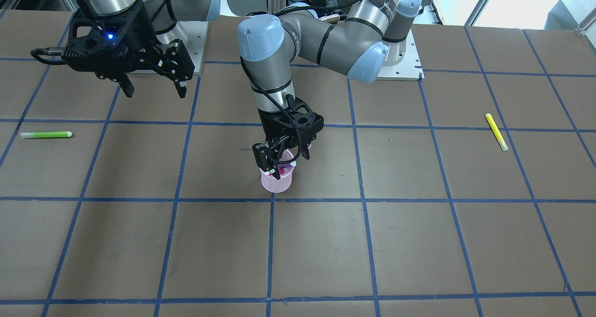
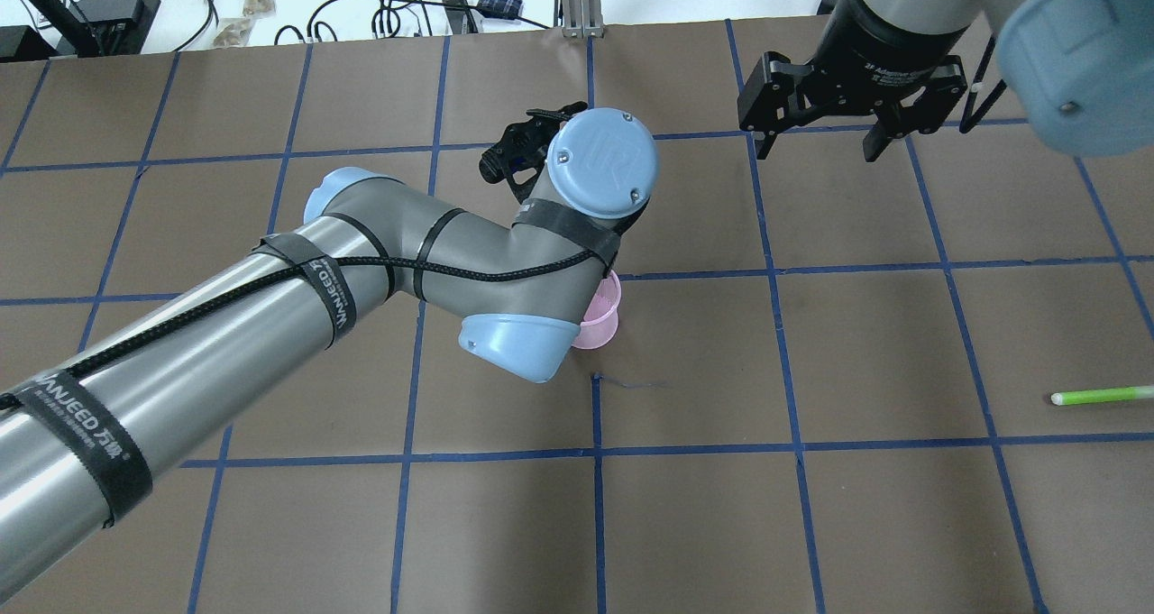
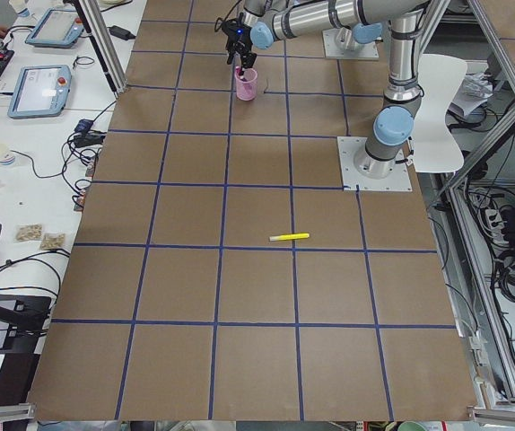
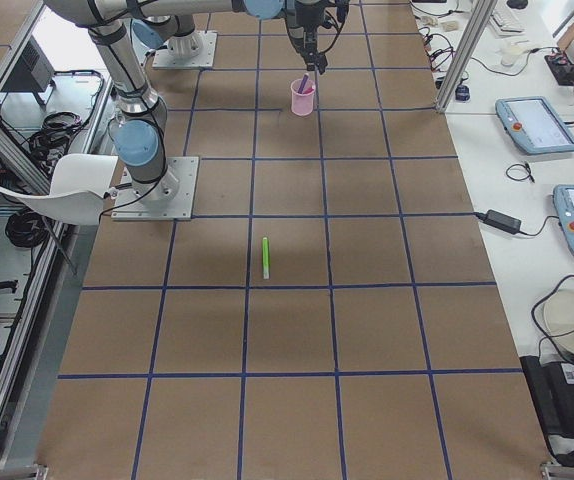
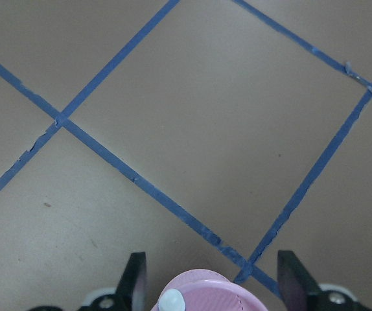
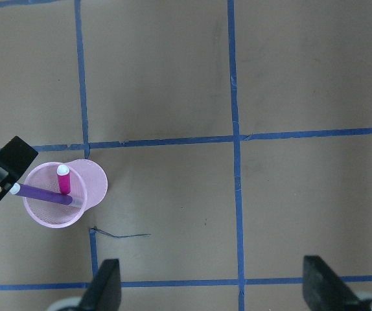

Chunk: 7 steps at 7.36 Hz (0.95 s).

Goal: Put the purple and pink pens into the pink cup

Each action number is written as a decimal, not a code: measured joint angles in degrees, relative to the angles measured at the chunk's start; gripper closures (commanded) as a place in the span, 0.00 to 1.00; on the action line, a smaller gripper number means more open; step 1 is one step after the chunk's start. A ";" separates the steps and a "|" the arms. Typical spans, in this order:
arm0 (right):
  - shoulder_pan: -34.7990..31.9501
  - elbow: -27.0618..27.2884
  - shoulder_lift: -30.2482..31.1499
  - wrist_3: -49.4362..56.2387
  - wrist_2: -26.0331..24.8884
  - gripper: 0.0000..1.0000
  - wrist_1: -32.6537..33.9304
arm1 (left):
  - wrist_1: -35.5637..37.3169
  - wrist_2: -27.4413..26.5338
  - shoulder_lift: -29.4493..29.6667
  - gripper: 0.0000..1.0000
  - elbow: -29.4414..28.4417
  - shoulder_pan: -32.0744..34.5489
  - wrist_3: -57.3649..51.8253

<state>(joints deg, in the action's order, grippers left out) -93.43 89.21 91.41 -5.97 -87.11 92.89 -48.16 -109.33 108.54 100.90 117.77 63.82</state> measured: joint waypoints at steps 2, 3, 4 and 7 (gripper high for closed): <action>0.00 0.00 0.00 0.00 0.00 0.00 -0.01 | -1.31 3.48 -1.82 0.00 -1.60 -3.80 -10.06; 0.00 0.00 0.00 0.00 0.01 0.00 -0.05 | -3.83 7.27 -2.74 0.00 -3.07 -7.57 -15.81; 0.00 0.00 0.00 0.00 0.01 0.00 -0.05 | -7.93 11.47 -3.73 0.00 -4.81 -11.98 -22.49; 0.02 -0.03 0.07 0.00 -0.18 0.00 0.01 | -27.24 21.80 -9.28 0.00 -10.41 -22.68 -49.12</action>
<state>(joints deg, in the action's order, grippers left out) -93.41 89.18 91.48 -5.98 -87.29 92.90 -75.40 -87.53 99.26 90.49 95.09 14.70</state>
